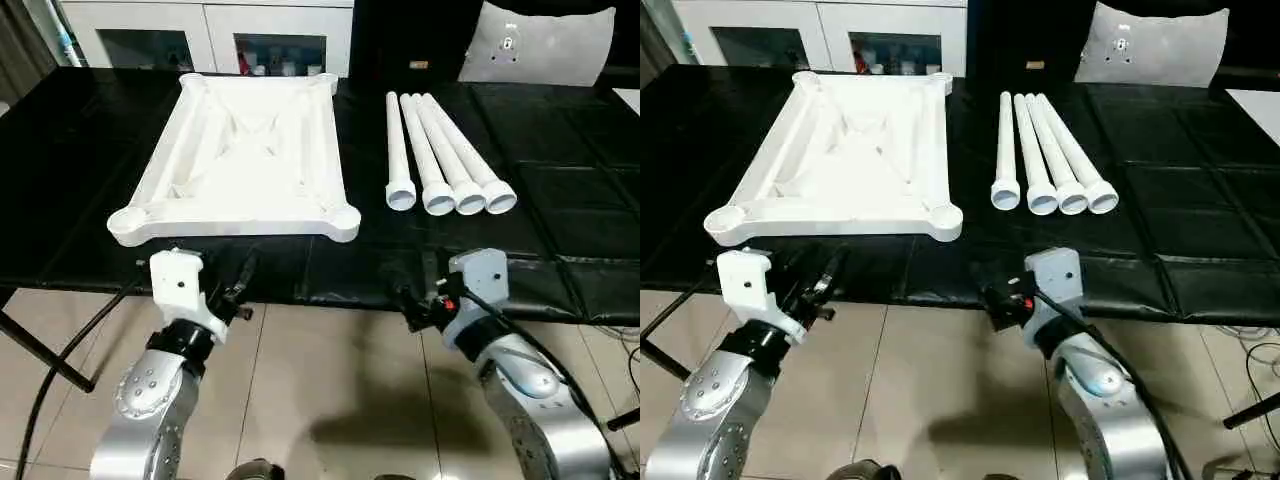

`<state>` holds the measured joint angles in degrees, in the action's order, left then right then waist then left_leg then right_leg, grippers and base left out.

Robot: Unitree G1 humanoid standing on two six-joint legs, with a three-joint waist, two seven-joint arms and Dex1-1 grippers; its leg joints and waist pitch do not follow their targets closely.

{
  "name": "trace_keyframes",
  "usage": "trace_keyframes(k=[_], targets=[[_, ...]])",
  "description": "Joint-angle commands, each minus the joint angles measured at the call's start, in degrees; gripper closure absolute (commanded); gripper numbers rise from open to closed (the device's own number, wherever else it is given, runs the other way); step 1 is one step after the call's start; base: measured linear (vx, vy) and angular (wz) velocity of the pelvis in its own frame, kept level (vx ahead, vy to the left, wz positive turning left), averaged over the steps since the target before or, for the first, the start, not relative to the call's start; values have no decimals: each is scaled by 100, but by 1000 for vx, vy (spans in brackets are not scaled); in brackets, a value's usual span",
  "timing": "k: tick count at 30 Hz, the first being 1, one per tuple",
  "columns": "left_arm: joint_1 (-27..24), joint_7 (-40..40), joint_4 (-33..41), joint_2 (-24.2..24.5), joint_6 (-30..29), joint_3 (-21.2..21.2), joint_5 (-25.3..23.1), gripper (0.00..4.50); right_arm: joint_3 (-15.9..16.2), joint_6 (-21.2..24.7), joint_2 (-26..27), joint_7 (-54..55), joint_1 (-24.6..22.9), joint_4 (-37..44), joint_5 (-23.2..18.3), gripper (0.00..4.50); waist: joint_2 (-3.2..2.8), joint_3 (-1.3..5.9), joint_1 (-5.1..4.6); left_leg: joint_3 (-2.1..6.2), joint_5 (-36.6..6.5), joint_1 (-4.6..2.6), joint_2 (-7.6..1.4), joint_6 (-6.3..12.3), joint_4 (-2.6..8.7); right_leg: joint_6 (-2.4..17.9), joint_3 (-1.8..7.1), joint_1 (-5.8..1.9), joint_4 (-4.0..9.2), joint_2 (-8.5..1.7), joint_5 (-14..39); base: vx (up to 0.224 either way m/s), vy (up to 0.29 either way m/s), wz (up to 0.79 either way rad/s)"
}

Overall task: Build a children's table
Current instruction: Move to table

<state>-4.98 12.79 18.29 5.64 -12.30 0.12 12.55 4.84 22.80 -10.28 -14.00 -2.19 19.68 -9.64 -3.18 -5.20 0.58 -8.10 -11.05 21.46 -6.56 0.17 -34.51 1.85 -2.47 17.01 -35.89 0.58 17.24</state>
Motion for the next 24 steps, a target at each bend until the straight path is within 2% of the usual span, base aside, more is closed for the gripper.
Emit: trace_keyframes(k=[1, 2, 3, 4, 5, 6, 7, 8, 9, 10, 11, 12, 13, 14, 15, 16, 17, 18, 19, 20, 21, 22, 23, 24], targets=[[36, -87, 160, 39, -76, 36, -50, 177, -58, 162, 18, 38, 26, 170, -85, 0, -42, 92, 36, 273, -2883, -218, -545, 25, 351, 617, 472, -113, 852, -864, 3454, 0, 0, 0], [52, -83, 179, 40, -89, 32, -27, 176, -65, 192, 5, 43, 40, 190, -80, 0, -7, 25, 6, 254, -3181, -332, -480, -59, 275, 426, 406, -92, 991, -834, 4351, 0, 0, 0], [83, -44, 100, 59, -33, 48, -6, 176, -8, 141, 7, 43, 12, 149, -22, 0, 2, 11, -12, 267, -3225, -360, -468, -95, 293, 357, 368, -118, 1021, -800, 4485, 51, 45, -9], [103, -29, 45, 71, -17, 41, -15, 176, 38, 98, -13, 37, -13, 114, 42, 0, -75, -13, -38, 338, -3383, -379, -502, -122, 447, 282, 332, -172, 957, -686, 4068, 51, 45, -9], [133, -33, 23, 91, -35, 23, -61, 176, 63, 97, -34, 41, -12, 103, 80, 0, -131, 49, -143, 495, -3884, -602, -647, -122, 636, 345, 254, -123, 759, -553, 3303, 94, 44, -6], [171, -41, 21, 87, -47, 17, -71, 176, 72, 136, -57, 16, -4, 163, 62, 0, -164, 69, -284, 778, -4223, -879, -858, 31, 837, 375, 131, 52, 395, -431, 2026, 126, 25, -1], [196, -44, 25, 79, -55, 19, -76, 176, 77, 166, -67, -2, -1, 212, 46, 0, -185, 110, -362, 944, -4272, -1001, -975, 215, 915, 233, 91, 135, 112, -409, 1311, 126, 25, -1], [209, -71, 17, 70, -43, 22, -109, 176, 68, 198, -65, 19, 5, 267, 52, 0, -119, 128, -463, 1099, -4192, -1155, -1134, 897, 927, -261, 100, 371, -274, -460, 439, 148, -6, 3], [196, -77, 8, 73, -20, 8, -133, 176, 69, 226, -65, 30, 23, 323, 66, 0, -19, 167, -573, 1055, -3633, -1164, -1133, 1604, 813, -503, 185, 570, -418, -593, 63, 144, -44, 7], [196, -77, 8, 73, -20, 8, -133, 176, 69, 226, -65, 30, 23, 323, 66, 0, -4, 133, -608, 929, -3374, -1040, -1004, 1757, 769, -487, 212, 556, -349, -644, -59, 144, -44, 7], [185, -69, 5, 81, -11, -5, -133, 176, 75, 239, -68, 24, 35, 345, 69, 0, 45, 111, -599, 704, -3253, -849, -754, 1684, 709, -428, 259, 424, -71, -695, -123, 134, -85, 6], [175, -74, -5, 84, 7, -28, -149, 176, 89, 222, -88, 24, 55, 341, 107, 0, 356, 105, -287, 42, -1929, -25, 225, 1241, -403, -402, 1124, -473, 964, -1273, 1998, 134, -108, 2], [169, -83, -12, 84, 21, -46, -161, 176, 97, 205, -103, 26, 70, 333, 139, 0, 282, 151, -255, 201, -1338, 185, 138, 1159, -726, -123, 1319, -693, 1037, -1578, 2671, 134, -108, 2], [169, -96, -14, 78, 22, -58, -165, 176, 97, 195, -107, 24, 81, 318, 150, 0, 311, 180, -172, 349, -642, 510, 124, 831, -925, 163, 1151, -871, 909, -1379, 2762, 186, -92, -11], [178, -111, -21, 71, 20, -72, -175, 172, 97, 184, -115, 15, 96, 297, 157, 0, 349, 103, -154, 356, -444, 517, 135, 718, -892, 259, 1018, -768, 922, -1253, 2740, 206, -63, -17], [162, -115, -6, 64, 18, -96, -183, 165, 157, 151, -166, -41, 116, 281, 187, 0, 333, 118, -137, 305, 58, 511, 133, 596, -737, 630, 764, -788, 971, -1072, 2522, 206, -63, -17], [145, -108, 3, 68, 12, -109, -192, 165, 183, 135, -186, -55, 124, 281, 210, 0, 213, 126, -77, 254, 463, 420, 61, 673, -377, 887, 547, -731, 1061, -870, 2398, 196, -33, -6], [117, -94, 14, 64, 17, -116, -201, 139, 197, 145, -192, -64, 131, 292, 217, 0, 11, 103, -84, 242, 497, 255, -114, 710, 25, 854, 250, -705, 1122, -725, 2430, 253, 23, 3], [104, -87, 15, 59, 21, -121, -209, 131, 197, 155, -193, -69, 139, 294, 216, 0, -126, 102, -127, 271, 277, 61, -213, 600, 193, 690, 93, -672, 1101, -620, 2292, 253, 23, 3], [77, -88, 12, 58, 15, -128, -228, 129, 211, 161, -211, -94, 157, 300, 218, 0, -298, 119, -417, 899, -1904, -478, -647, 613, 586, 239, -120, -229, 382, -119, 1843, 288, 59, -2], [15, -64, 4, 38, 39, -132, -200, 124, 235, 166, -259, -188, 185, 320, 154, 0, -212, 149, -505, 1228, -2602, -715, -915, 1196, 719, 3, -40, 26, -127, -129, 1511, 294, 32, 1], [-22, -47, 2, 34, 57, -139, -174, 112, 245, 168, -284, -252, 195, 336, 105, 0, -200, 466, -566, 1436, -1474, -1162, -1100, 2399, 404, -511, 52, 486, -576, -274, 778, 294, 32, 1], [-45, -52, -3, 80, 23, -177, -237, 112, 253, 155, -318, -316, 202, 354, 79, 0, -190, 474, -621, 1392, 1476, -1122, -1045, 3108, 95, -969, 93, 847, -750, -401, 174, 265, 10, 12], [-52, -66, -21, 128, -7, -210, -310, 112, 253, 145, -347, -370, 214, 361, 62, 0, -82, 444, -563, 1133, 4647, -842, -942, 3100, -17, -1271, 229, 933, -711, -509, -759, 57, 18, 2]])
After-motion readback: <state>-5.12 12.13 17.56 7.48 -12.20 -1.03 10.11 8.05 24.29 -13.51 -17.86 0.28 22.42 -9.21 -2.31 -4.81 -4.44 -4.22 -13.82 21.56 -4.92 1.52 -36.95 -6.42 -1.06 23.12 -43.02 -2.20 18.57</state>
